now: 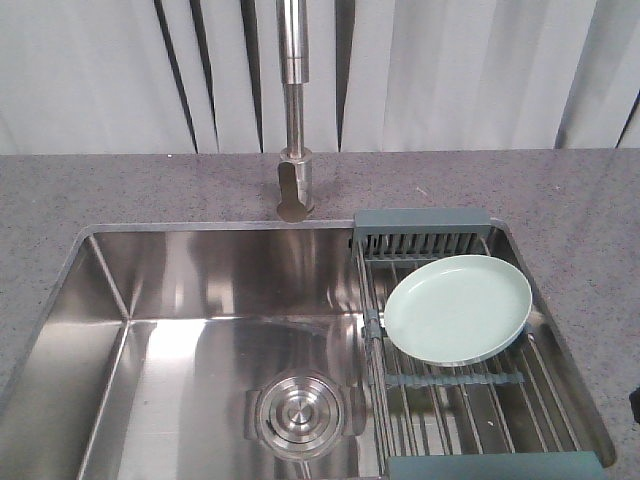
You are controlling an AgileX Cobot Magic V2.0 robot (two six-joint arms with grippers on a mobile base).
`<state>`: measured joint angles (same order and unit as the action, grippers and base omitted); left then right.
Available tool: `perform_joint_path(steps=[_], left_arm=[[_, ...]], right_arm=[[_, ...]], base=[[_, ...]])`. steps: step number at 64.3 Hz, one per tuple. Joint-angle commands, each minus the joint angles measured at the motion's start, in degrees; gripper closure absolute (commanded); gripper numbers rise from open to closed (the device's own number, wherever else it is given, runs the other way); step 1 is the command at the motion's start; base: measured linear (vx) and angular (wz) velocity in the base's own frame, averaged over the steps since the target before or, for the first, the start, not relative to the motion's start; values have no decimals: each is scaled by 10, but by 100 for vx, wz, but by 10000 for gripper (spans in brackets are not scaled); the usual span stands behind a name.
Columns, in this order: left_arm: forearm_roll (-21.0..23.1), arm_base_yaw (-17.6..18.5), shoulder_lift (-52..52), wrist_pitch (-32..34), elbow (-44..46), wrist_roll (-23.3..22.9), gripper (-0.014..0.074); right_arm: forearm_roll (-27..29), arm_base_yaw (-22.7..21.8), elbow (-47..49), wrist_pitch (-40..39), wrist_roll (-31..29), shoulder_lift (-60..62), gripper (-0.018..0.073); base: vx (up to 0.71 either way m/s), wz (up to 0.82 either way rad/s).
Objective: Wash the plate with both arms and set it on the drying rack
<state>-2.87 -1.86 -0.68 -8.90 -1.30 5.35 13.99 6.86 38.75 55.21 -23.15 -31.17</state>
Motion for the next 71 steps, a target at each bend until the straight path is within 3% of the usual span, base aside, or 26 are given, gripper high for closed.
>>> perform_joint_path(steps=[1, 71], left_arm=[[5, -1, -9, 38, -17, -1, 603], [5, -1, -9, 36, -17, -1, 603]], right_arm=[[5, -3, 14, -29, -3, -3, 566], [5, -3, 14, -29, -3, -3, 566]], base=[[0, 0], [0, 0]])
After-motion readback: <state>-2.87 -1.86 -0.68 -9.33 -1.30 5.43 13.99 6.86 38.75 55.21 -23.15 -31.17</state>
